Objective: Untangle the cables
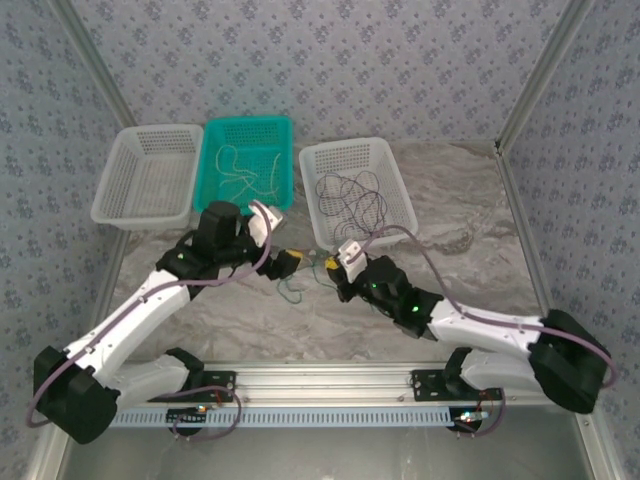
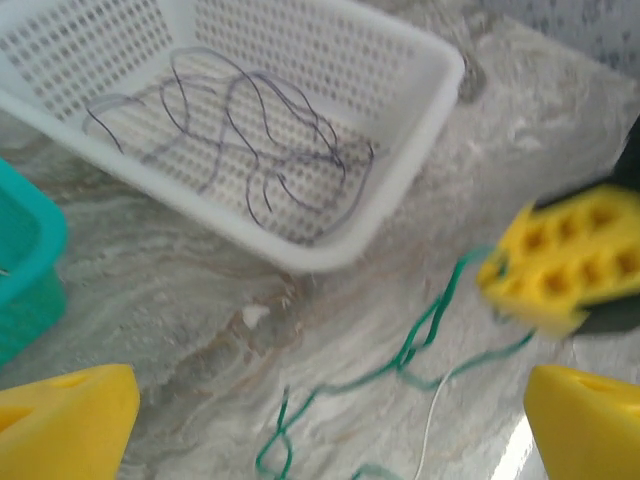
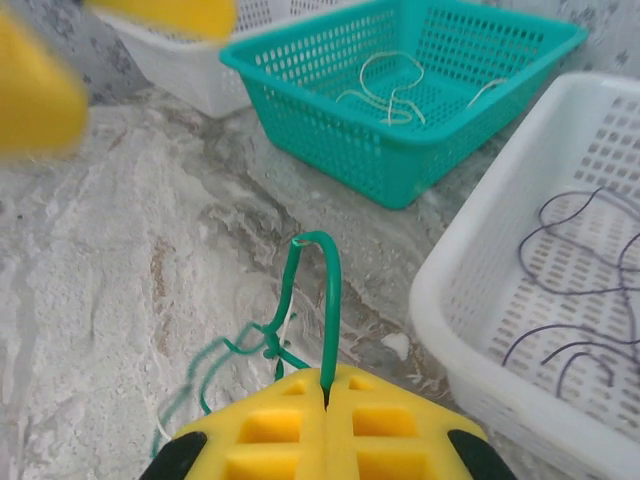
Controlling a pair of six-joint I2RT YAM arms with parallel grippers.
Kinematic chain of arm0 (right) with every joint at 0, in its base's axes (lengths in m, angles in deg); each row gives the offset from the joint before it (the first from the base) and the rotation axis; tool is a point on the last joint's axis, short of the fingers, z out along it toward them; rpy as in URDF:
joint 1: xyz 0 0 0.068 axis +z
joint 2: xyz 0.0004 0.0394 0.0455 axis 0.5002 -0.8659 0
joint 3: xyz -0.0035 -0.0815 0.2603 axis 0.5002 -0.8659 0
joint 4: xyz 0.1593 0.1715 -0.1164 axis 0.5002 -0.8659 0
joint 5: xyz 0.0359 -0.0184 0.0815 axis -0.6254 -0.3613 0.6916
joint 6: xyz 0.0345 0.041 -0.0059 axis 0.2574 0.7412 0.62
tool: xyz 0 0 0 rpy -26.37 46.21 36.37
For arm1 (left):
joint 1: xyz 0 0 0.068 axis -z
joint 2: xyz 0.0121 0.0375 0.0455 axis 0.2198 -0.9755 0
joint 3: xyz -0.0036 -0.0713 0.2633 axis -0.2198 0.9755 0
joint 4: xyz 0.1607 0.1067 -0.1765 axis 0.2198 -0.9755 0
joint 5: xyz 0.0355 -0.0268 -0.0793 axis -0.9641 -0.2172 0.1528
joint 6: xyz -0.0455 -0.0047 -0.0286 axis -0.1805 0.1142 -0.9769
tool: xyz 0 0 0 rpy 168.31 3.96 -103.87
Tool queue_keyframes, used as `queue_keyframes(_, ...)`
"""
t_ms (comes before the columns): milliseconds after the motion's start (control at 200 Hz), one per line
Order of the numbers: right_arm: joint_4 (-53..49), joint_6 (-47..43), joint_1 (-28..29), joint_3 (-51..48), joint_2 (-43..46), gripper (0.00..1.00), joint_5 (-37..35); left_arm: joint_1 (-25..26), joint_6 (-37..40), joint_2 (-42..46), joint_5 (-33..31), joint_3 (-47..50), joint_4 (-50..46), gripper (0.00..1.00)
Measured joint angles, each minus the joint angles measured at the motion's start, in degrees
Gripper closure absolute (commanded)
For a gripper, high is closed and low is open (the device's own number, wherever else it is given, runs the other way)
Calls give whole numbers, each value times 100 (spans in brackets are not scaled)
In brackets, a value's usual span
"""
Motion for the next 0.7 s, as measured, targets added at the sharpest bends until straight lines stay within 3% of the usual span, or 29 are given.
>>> queue_keyframes(130, -553, -129, -293, -146, 857, 100, 238, 101, 393, -184, 398, 46, 223, 1)
queue_keyframes(320, -1327, -321, -682, -175, 1615, 100, 586, 184, 553, -1233, 782, -85, 841, 3)
queue_keyframes(605, -1659, -334, -780, -175, 1709, 100, 822, 219, 306, -2518, 892, -129, 1602, 14)
queue_keyframes(700, -1659, -317, -780, -175, 1681, 100, 863, 313, 286, -2811, 866, -160, 1725, 25)
